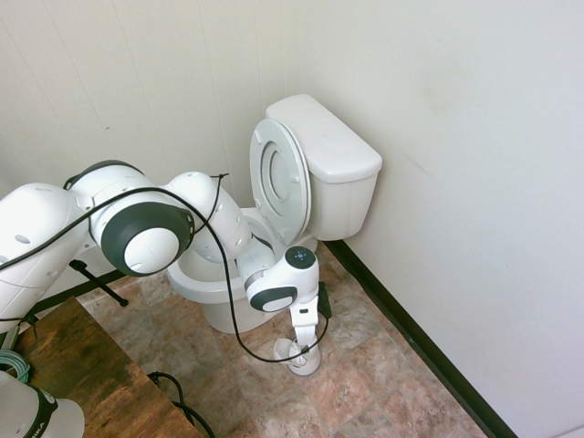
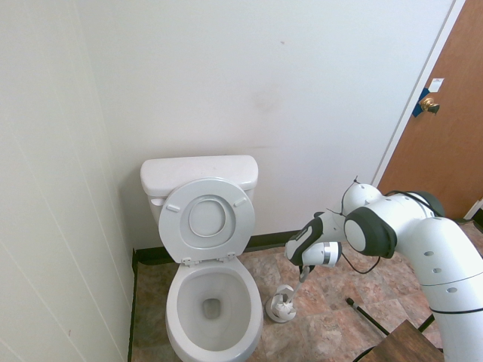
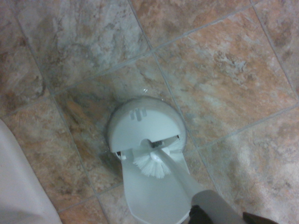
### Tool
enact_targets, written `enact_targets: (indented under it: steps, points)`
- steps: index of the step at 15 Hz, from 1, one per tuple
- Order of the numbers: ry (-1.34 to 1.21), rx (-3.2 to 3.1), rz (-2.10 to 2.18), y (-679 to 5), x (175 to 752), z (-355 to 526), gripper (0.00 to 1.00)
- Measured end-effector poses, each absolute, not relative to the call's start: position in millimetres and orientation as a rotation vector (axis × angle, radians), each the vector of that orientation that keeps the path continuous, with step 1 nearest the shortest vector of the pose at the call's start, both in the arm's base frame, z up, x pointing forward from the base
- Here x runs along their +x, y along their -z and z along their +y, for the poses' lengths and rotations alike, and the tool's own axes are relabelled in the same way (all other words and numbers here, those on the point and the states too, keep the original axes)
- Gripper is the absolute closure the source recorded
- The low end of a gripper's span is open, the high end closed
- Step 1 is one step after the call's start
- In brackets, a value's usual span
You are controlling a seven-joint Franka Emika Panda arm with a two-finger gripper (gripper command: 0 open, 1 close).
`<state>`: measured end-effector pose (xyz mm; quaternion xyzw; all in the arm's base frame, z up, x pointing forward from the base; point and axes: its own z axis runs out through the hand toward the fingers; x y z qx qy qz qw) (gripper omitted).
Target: Clean the toilet
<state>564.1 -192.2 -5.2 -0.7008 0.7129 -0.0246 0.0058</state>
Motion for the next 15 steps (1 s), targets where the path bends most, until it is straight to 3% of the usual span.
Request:
enact_targets:
  steps: [5,15]
  points:
    - [0.117,-2.209,2.210,-35,540,-184,1.00]
    - [0.213,-2.227,2.169,-192,489,-203,1.00]
